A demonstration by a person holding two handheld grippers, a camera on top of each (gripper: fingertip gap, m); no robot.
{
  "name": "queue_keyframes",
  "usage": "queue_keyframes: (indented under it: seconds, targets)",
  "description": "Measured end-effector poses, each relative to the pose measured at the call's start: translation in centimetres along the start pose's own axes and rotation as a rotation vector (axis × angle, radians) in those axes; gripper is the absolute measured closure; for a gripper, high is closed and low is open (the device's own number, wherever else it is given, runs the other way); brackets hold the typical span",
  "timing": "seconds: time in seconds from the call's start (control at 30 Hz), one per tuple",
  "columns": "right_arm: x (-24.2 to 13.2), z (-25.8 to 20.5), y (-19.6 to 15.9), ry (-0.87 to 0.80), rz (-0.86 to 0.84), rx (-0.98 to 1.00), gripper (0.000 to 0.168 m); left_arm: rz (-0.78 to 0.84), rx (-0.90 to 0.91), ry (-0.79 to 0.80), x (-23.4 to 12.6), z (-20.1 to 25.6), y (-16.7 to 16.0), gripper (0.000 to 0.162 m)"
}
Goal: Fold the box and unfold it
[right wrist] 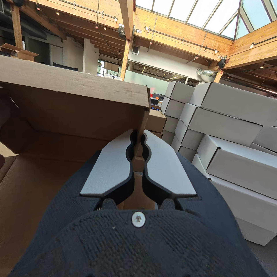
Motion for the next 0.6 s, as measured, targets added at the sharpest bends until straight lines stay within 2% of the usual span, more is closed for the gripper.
queue_keyframes:
  seconds: [0.3, 0.4, 0.6]
  targets:
    - [1.1, -1.0, -0.1, -0.065, -0.034, 0.042, 0.160, -0.002, -0.008, 0.068, 1.6, -0.3, 0.2, 0.157]
    - [1.1, -1.0, -1.0, -0.062, -0.055, 0.054, 0.160, -0.018, 0.024, 0.060, 1.6, -0.2, -0.1, 0.157]
    - [0.3, -1.1, -1.3, -0.010, -0.039, 0.004, 0.161, -0.065, -0.032, 0.016, 1.0, -0.5, -1.4, 0.157]
Point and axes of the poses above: each gripper's, where its closed fingertips meet, x out along the fingers, y out of its top, z = x × y across the jaws, the point moved 3 cm from there along -x, back along the fingers, and after that the axes turned 1 degree about -x, right-handed, at the moved point
